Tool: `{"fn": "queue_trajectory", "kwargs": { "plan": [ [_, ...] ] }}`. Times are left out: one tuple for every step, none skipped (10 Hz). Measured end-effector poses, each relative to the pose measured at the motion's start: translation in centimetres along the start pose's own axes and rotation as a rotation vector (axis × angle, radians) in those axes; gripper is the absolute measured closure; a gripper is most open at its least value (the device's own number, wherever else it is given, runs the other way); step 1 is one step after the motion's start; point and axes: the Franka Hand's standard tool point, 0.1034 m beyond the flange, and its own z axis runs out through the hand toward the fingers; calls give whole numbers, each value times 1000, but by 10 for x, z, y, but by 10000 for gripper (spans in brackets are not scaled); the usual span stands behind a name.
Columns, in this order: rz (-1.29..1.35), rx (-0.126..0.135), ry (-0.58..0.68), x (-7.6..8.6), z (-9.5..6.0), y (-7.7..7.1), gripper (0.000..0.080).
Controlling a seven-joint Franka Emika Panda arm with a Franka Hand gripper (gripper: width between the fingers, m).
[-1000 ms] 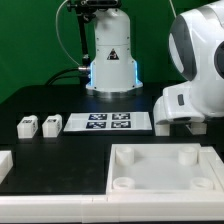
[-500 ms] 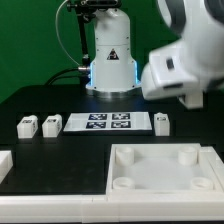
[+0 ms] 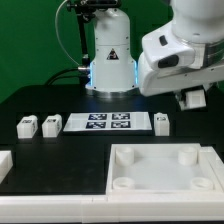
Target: Assemble one leg
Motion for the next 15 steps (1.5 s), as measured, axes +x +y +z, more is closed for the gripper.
{"fn": "queue_trajectory", "kwargs": {
  "plan": [
    [-34,2,74,17,-29,12,508],
    [-37,-5,169,36,-51,20,508],
    [-45,-12,236,45,-66,16,508],
    [-44,-29,383,54,-69,19,508],
    [-38,-46,477,50,-65,23,508],
    [-37,-57,528,48,-64,25,508],
    [-39,-82,698,56,-69,30,508],
    [-41,-103,806,55,-66,34,508],
    [-48,-123,911,57,-69,37,508],
    [-53,-128,1004,77,-72,39,508],
    [-55,-108,983,103,-75,38,508],
    [-54,-102,1013,118,-84,36,508],
    [-52,-96,1013,123,-75,36,508],
    [-55,-88,995,126,-61,33,508],
    [-56,-80,987,128,-52,26,508]
  ]
}}
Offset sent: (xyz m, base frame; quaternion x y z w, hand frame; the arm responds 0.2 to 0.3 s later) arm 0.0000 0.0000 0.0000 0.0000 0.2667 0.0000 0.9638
